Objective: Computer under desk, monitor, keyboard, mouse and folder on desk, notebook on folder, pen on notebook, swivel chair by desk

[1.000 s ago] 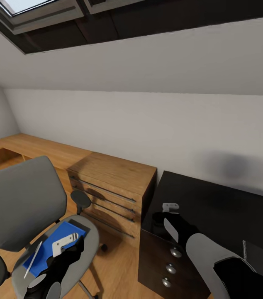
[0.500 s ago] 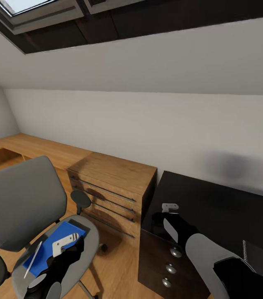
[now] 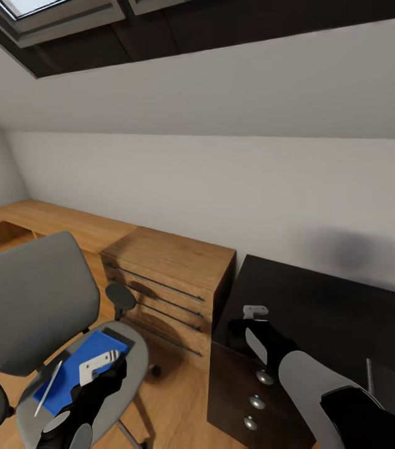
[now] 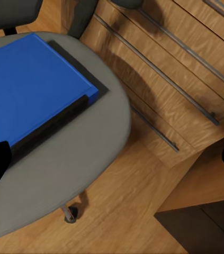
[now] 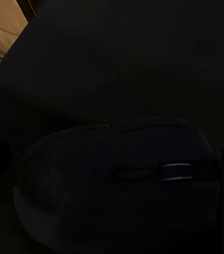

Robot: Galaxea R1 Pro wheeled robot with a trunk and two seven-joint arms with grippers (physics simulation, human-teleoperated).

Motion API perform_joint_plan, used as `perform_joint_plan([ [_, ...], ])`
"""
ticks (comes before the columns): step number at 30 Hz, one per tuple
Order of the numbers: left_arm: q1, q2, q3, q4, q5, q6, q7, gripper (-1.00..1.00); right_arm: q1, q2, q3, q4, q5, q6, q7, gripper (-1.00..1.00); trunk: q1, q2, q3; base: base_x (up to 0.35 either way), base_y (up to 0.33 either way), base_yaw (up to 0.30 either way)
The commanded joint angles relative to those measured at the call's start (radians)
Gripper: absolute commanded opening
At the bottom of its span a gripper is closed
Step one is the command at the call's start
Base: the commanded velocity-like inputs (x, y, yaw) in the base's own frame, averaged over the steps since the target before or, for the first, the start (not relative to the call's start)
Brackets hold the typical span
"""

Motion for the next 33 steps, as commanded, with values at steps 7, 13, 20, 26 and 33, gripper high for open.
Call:
perform_joint_plan([
  [7,0.000,0.000,-0.001,-0.002,0.011,0.003,0.009,1.00,0.000,-0.001,0.009,-0.002,-0.010,0.006,-0.008,1.00,0.008,-0.015,-0.007,0.000,0.000,0.000],
  [13,0.000,0.000,-0.001,-0.003,0.011,0.003,0.009,1.00,0.000,0.001,0.009,-0.002,-0.010,0.007,-0.009,1.00,0.031,-0.057,-0.026,0.000,0.000,0.000],
  [20,0.000,0.000,-0.001,-0.003,0.010,0.003,0.009,1.00,0.000,0.000,0.008,-0.002,-0.009,0.007,-0.011,1.00,0.031,-0.057,-0.026,0.000,0.000,0.000],
  [26,0.000,0.000,-0.001,-0.003,0.010,0.003,0.009,1.00,0.000,-0.002,0.007,-0.003,-0.009,0.007,-0.013,-1.00,0.031,-0.057,-0.026,0.000,0.000,0.000],
  [33,0.000,0.000,-0.001,-0.003,0.011,0.003,0.009,1.00,0.000,-0.002,0.007,-0.003,-0.009,0.007,-0.012,-1.00,0.031,-0.057,-0.026,0.000,0.000,0.000],
])
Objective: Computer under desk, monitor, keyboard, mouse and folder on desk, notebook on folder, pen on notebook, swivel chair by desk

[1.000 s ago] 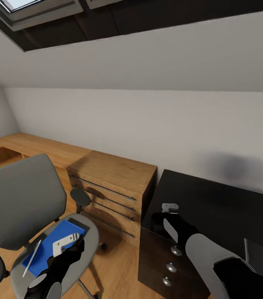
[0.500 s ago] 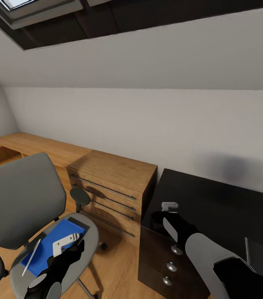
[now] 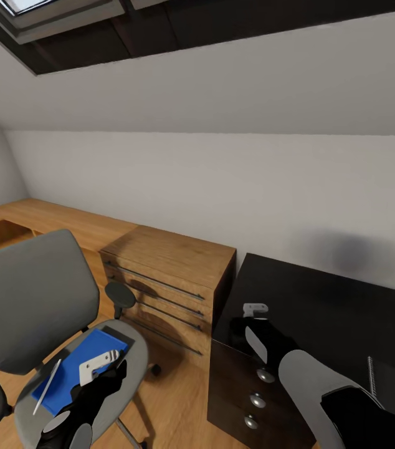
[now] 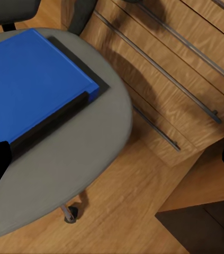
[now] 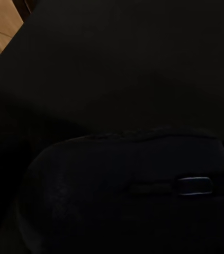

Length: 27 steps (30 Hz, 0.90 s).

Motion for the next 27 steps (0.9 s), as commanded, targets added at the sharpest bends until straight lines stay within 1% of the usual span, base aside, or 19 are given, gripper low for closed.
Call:
perform_joint_plan([
  [1,0.000,0.000,-0.001,-0.002,0.011,0.002,0.009,1.00,0.000,-0.001,0.006,0.014,-0.019,0.006,-0.007,-1.00,0.000,0.000,-0.001,0.000,0.000,0.000],
  [20,0.000,0.000,-0.005,0.003,0.010,0.003,0.008,1.00,0.000,0.000,0.006,0.014,-0.019,0.002,-0.008,-1.00,0.000,0.000,-0.001,0.000,0.000,0.000],
  [25,0.000,0.000,-0.010,0.004,0.008,0.003,0.007,1.00,0.001,-0.004,0.004,0.002,-0.018,0.005,-0.009,-1.00,-0.019,0.035,0.015,0.000,0.000,0.000],
  [27,0.000,0.000,-0.014,0.006,0.006,0.001,0.008,1.00,0.001,-0.006,0.003,-0.022,-0.021,0.011,-0.010,-1.00,-0.027,0.049,0.021,0.000,0.000,0.000],
])
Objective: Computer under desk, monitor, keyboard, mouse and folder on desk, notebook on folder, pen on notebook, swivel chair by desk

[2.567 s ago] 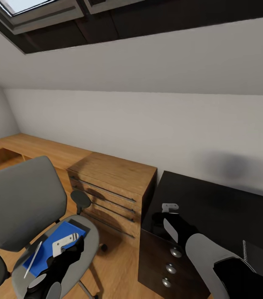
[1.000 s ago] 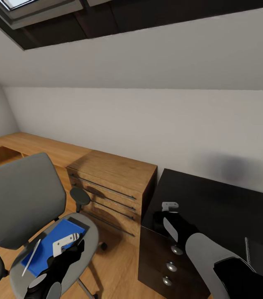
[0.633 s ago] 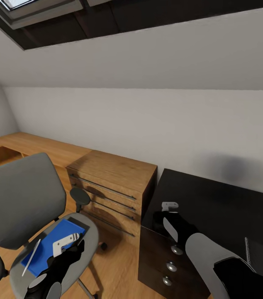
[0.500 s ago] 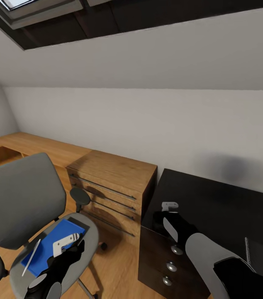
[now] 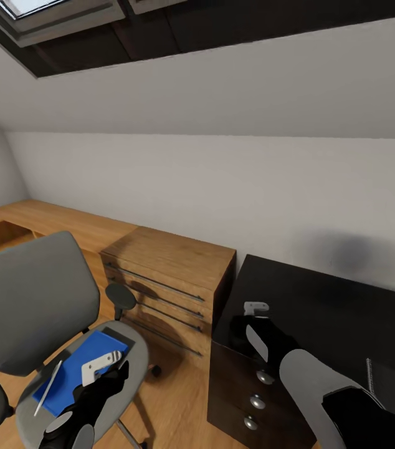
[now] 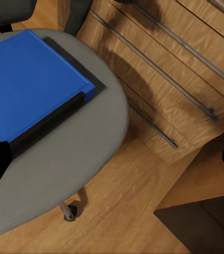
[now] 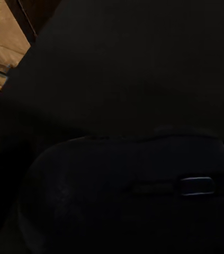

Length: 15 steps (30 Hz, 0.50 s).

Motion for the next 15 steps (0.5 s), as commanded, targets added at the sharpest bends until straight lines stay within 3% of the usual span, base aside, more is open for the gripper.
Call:
perform_joint_plan([
  [1,0.000,0.000,-0.014,0.003,0.009,0.001,0.010,1.00,0.001,-0.002,0.008,-0.045,-0.012,0.025,-0.009,-1.00,-0.004,0.007,0.002,0.000,0.000,0.000],
  [3,0.000,0.001,-0.043,0.009,0.008,0.000,0.021,1.00,0.012,-0.016,0.007,-0.145,-0.013,0.075,-0.013,-1.00,-0.012,0.021,0.009,0.000,0.000,0.000],
  [6,0.000,0.002,-0.087,0.017,0.008,-0.002,0.067,1.00,0.126,-0.057,0.000,-0.396,-0.017,0.136,-0.067,-1.00,-0.023,0.042,0.018,0.000,0.000,0.000],
  [12,-0.001,0.002,-0.136,0.057,0.008,-0.003,0.133,1.00,0.312,-0.074,-0.069,-0.792,-0.060,0.239,-0.195,-1.00,-0.046,0.084,0.037,0.000,0.000,0.000],
  [15,0.000,0.002,-0.138,0.074,0.009,-0.004,0.138,1.00,0.341,-0.075,-0.075,-0.870,-0.068,0.270,-0.205,-1.00,-0.058,0.105,0.046,-0.039,0.000,0.000],
])
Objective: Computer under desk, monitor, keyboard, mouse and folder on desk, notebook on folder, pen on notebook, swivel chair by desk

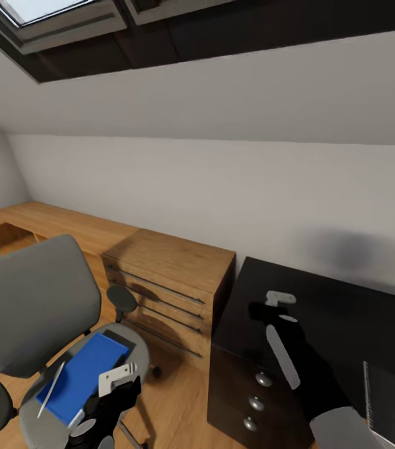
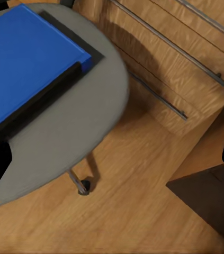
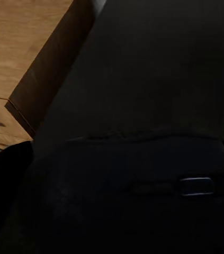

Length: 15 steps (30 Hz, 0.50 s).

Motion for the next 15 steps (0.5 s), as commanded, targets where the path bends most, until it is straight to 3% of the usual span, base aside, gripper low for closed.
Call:
perform_joint_plan([
  [1,0.000,0.000,-0.001,0.001,0.011,0.001,0.009,1.00,0.004,0.000,0.001,-0.019,-0.012,0.008,-0.011,-1.00,-0.004,0.007,0.002,-0.198,0.000,0.000],
  [4,-0.001,0.001,-0.001,0.013,0.013,0.001,0.010,1.00,0.022,0.001,-0.001,-0.069,-0.016,0.014,-0.013,-1.00,-0.016,0.028,0.012,-0.271,0.000,0.000],
  [6,0.000,0.004,0.000,0.116,0.014,-0.002,0.009,1.00,0.035,0.003,-0.021,-0.113,-0.053,0.018,-0.016,-1.00,-0.023,0.042,0.018,-0.268,0.000,0.000],
  [9,0.000,0.005,0.001,0.197,0.013,-0.024,0.008,1.00,0.039,0.003,-0.030,-0.120,-0.070,0.018,-0.020,-1.00,-0.035,0.063,0.027,-0.224,0.000,0.000],
  [10,0.000,0.008,0.005,0.303,0.011,-0.093,0.005,1.00,0.043,0.003,-0.036,-0.124,-0.080,0.018,-0.029,-1.00,-0.039,0.070,0.031,-0.100,0.000,0.000],
  [12,0.000,0.009,0.005,0.347,0.010,-0.134,0.001,1.00,0.044,0.003,-0.038,-0.125,-0.082,0.018,-0.034,-1.00,-0.046,0.084,0.037,-0.052,0.000,0.000],
  [13,-0.001,0.014,0.006,0.515,0.008,-0.193,-0.005,1.00,0.046,0.000,-0.049,-0.122,-0.084,0.017,-0.036,-1.00,-0.050,0.091,0.040,-0.002,0.000,-0.256],
  [15,0.000,0.017,0.004,0.537,0.007,-0.256,-0.005,1.00,0.046,0.001,-0.051,-0.120,-0.084,0.016,-0.036,-1.00,-0.058,0.105,0.046,-0.011,0.000,-0.274],
])
